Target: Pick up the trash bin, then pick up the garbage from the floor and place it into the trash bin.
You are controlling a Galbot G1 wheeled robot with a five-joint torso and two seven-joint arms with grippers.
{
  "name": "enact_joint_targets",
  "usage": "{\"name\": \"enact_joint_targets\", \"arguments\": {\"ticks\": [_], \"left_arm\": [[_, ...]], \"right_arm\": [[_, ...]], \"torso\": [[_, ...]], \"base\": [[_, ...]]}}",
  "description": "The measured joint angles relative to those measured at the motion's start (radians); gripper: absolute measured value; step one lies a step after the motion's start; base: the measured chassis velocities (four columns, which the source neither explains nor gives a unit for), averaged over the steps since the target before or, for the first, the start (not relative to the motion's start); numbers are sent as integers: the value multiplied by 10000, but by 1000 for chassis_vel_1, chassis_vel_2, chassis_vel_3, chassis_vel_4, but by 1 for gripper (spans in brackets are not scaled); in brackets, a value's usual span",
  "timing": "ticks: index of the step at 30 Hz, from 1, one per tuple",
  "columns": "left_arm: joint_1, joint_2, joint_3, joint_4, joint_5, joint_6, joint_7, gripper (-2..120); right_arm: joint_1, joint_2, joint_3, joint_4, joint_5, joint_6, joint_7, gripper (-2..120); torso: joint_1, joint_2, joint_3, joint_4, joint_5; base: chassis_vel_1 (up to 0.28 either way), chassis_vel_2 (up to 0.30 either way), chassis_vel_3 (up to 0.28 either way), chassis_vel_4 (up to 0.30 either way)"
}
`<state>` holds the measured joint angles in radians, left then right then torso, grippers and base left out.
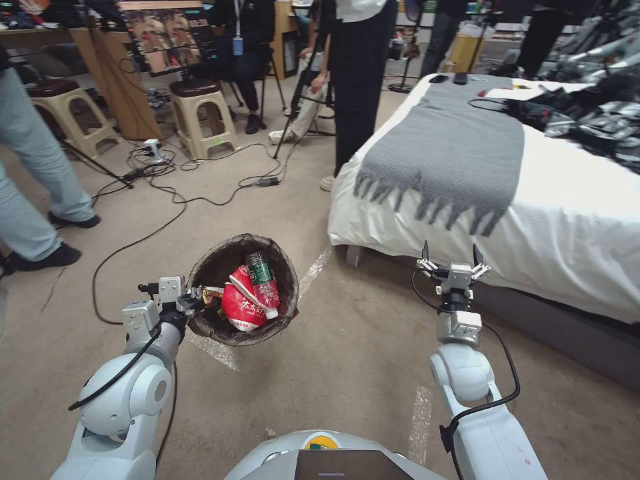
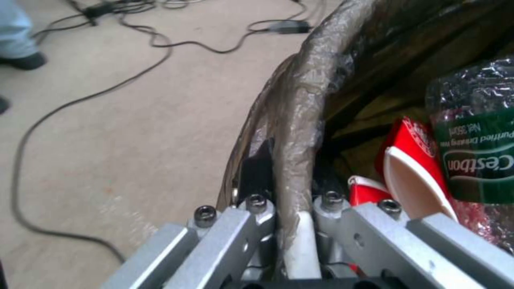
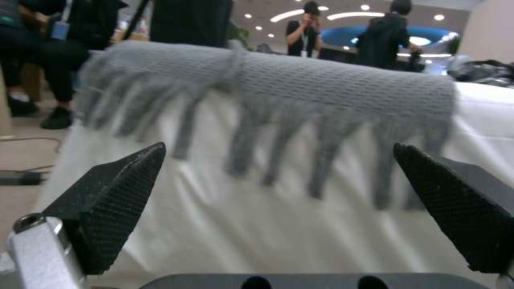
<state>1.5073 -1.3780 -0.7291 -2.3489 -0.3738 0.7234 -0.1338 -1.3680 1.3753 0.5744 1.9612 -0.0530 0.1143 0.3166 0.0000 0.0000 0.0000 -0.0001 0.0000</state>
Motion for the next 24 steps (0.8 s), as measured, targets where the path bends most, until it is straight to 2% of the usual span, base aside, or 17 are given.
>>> {"name": "enact_joint_targets", "arguments": {"ticks": [24], "left_arm": [[9, 53, 26, 25, 12, -32, 27, 0]], "right_arm": [[-75, 52, -83, -38, -99, 56, 7, 100]], "torso": [[-1, 0, 0, -1, 0]], "base": [[122, 121, 123, 123]]}}
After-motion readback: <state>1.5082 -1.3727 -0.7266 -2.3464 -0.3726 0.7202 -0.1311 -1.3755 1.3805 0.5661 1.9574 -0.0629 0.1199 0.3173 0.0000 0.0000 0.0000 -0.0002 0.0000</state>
